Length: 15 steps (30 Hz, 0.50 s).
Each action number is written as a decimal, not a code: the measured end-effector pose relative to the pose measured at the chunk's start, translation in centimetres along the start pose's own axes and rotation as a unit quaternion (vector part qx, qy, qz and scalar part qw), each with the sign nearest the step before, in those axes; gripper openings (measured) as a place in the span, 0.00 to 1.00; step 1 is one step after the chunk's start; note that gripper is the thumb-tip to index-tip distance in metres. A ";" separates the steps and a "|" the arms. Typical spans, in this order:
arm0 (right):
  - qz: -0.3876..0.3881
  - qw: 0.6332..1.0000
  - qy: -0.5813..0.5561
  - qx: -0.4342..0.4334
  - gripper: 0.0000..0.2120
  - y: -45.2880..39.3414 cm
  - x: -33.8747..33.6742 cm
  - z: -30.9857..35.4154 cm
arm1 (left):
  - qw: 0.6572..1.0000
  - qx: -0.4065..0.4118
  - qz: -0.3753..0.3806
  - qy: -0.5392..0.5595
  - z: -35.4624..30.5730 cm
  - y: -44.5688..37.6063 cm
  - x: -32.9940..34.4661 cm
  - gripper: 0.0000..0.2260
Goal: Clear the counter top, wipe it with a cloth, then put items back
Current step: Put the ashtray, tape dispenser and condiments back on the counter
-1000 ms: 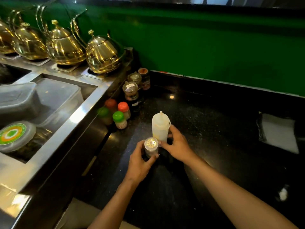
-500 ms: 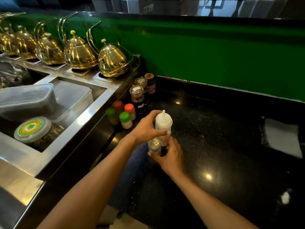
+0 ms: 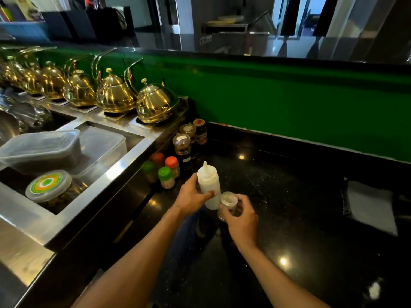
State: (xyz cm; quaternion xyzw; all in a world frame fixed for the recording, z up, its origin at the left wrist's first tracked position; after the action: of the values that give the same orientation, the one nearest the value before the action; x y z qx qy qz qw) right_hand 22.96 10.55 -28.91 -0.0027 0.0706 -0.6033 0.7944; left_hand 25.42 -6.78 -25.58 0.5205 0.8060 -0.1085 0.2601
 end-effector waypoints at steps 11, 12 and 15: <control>0.001 0.979 -0.113 -0.171 0.16 -13.6 -2.9 17.2 | 0.976 0.164 -0.100 0.104 -17.8 -5.6 -8.3 0.28; 0.001 0.975 -0.112 -0.190 0.16 -15.0 -2.9 19.5 | 0.972 0.175 -0.110 0.107 -19.8 -6.7 -9.7 0.28; 0.003 0.967 -0.101 -0.236 0.16 -19.0 -2.3 26.2 | 0.962 0.220 -0.131 0.098 -25.4 -9.8 -13.7 0.26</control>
State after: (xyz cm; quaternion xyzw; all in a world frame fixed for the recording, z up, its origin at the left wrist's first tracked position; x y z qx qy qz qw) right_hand 7.22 5.49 -1.06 -0.2507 0.1301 -0.5641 0.7759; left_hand 13.30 -10.46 2.12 0.4627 0.8451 -0.2645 0.0423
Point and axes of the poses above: each hand's wrist, its own y-axis away from the middle knuckle, its own x-axis out of the palm, z = x × y, the point moved 2 cm from there along -y, towards the middle knuckle, and after that the axes turned 8 degrees about -y, right-handed, at the moved point
